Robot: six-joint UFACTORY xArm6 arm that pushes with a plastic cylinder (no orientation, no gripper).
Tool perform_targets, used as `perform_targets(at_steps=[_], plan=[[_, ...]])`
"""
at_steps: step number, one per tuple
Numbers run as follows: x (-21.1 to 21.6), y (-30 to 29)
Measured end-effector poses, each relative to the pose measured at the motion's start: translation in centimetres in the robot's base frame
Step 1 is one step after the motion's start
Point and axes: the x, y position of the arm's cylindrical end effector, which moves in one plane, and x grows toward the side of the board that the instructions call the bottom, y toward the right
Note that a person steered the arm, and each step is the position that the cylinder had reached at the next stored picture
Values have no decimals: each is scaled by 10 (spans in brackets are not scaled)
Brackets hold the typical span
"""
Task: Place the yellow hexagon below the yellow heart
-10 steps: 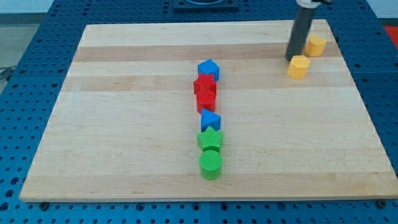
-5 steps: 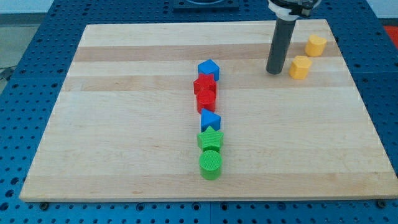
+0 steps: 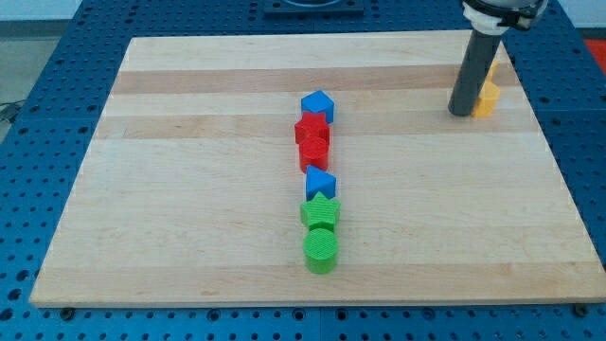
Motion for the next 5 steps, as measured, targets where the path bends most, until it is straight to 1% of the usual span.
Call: perform_targets(at_steps=[1,2,4,5], plan=[[-2,-7],[-42,-62],[-96,-185],[-93,-222]])
